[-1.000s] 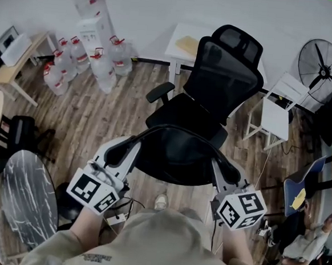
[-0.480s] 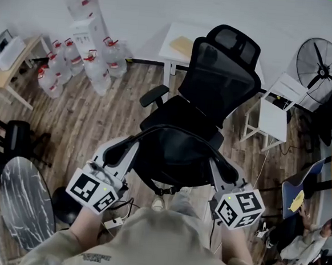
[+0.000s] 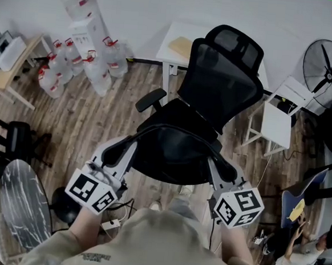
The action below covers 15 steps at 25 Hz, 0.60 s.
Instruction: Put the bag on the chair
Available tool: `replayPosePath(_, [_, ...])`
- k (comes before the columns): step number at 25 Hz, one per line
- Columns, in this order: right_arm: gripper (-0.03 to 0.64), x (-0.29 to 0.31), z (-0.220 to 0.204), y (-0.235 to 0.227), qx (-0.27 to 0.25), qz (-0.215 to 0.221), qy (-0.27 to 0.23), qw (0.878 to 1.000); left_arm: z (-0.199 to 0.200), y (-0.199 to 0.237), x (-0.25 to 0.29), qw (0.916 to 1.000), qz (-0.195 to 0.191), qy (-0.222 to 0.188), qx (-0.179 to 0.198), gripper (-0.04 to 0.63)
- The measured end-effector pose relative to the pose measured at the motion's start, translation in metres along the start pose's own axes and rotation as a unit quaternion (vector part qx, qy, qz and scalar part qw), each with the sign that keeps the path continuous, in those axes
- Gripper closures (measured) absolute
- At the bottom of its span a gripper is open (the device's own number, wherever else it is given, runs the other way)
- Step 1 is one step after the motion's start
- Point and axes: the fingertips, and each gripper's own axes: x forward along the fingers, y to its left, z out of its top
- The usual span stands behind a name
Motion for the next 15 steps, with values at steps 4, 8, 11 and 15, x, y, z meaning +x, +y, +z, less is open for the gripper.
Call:
replayPosePath(4, [0.539,0.017,0.012,-0.031,-0.004,0.009,0.0,1.0,0.0,0.003,0.034,1.0,0.006,0.001,-0.003,0.534])
replayPosePath(8, [0.54,0.034,0.023,-0.067,-0.005,0.021,0.004,1.0,0.0,0.006,0.073,0.9998,0.017,0.003,-0.005,0.534])
replayPosePath(11, [0.54,0.047,0.033,-0.093,-0.011,0.028,0.006,1.0,0.002,0.006,0.099,0.9996,0.027,0.005,-0.008,0.534])
replayPosePath(15, [0.538,0.061,0.045,-0.13,-0.011,0.035,0.003,0.999,0.005,0.001,0.135,0.9993,0.036,0.008,-0.008,0.534])
